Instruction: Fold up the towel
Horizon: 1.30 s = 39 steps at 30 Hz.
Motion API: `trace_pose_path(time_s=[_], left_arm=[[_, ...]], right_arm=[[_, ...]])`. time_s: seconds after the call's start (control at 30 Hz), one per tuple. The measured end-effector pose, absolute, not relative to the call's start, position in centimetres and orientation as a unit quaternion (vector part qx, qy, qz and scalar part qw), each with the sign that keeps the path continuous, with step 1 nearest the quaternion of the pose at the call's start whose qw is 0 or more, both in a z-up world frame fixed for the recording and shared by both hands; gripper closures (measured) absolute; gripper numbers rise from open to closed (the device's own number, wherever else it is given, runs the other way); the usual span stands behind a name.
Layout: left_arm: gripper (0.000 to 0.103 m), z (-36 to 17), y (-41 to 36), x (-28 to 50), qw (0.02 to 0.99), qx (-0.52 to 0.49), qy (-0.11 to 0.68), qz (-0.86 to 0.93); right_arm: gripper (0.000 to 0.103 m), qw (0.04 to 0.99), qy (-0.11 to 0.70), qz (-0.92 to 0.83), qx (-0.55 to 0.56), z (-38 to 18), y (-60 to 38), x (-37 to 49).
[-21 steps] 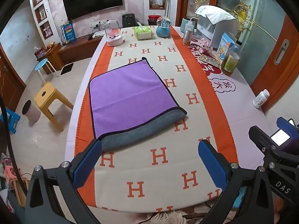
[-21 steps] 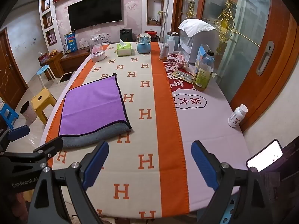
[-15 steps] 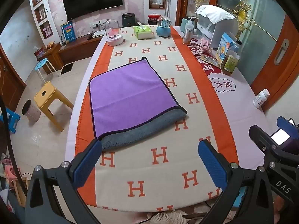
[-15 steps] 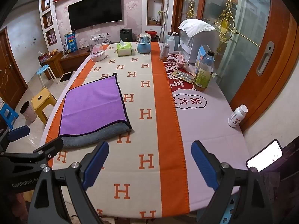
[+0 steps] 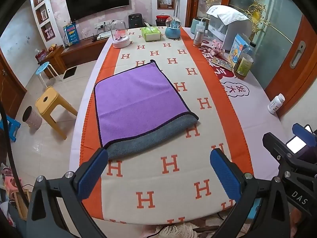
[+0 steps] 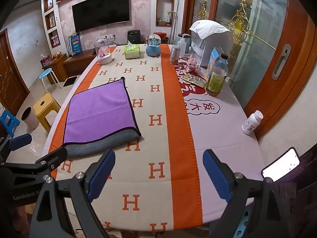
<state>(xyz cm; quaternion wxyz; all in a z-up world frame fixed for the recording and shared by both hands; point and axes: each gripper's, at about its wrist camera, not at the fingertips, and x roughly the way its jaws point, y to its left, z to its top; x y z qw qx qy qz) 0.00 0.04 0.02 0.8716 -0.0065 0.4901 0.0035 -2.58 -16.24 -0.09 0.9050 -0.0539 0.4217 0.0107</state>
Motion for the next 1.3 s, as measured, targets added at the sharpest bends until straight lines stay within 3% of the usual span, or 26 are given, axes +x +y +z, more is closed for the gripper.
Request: trace_pose_path(time_s=[1.3], left_arm=[[0.001, -1.5, 7.3, 4.4, 0.872, -0.016, 0.489, -0.018]], right_arm=[[0.013, 0.905, 0.423, -0.036, -0.035, -0.9, -11.4, 0.6]])
